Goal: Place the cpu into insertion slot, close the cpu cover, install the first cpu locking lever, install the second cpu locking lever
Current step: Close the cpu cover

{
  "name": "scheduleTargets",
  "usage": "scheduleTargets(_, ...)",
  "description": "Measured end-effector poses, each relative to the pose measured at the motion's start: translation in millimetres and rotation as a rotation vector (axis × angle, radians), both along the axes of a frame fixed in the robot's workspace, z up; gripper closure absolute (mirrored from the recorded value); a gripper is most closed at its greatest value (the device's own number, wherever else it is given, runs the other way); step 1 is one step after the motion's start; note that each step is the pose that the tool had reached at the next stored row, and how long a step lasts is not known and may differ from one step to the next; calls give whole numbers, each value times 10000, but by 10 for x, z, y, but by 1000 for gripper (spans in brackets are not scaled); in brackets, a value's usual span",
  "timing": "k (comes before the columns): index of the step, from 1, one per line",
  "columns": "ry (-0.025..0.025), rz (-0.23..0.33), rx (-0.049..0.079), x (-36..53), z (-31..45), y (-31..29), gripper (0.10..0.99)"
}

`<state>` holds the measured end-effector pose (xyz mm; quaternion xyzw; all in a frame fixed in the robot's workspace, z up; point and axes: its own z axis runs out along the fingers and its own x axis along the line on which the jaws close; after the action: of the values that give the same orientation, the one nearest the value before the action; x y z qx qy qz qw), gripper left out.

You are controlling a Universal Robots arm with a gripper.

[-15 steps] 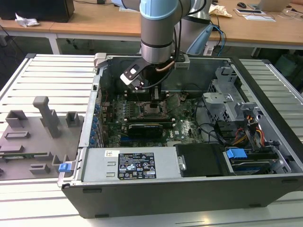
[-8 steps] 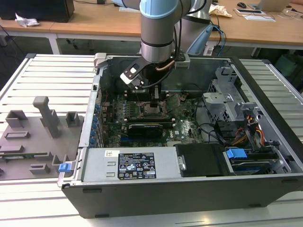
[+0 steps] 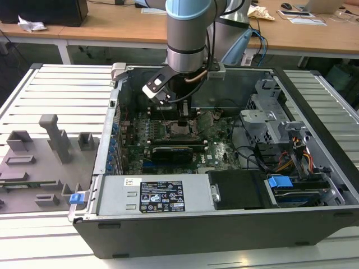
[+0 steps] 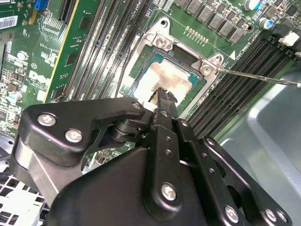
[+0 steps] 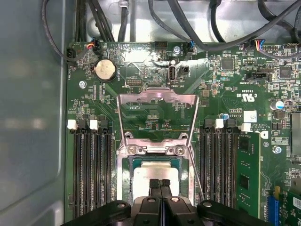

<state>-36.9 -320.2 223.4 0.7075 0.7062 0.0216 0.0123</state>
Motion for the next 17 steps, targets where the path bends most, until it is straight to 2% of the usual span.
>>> scheduleTargets(17, 0, -29, 0, 0, 35, 0, 980)
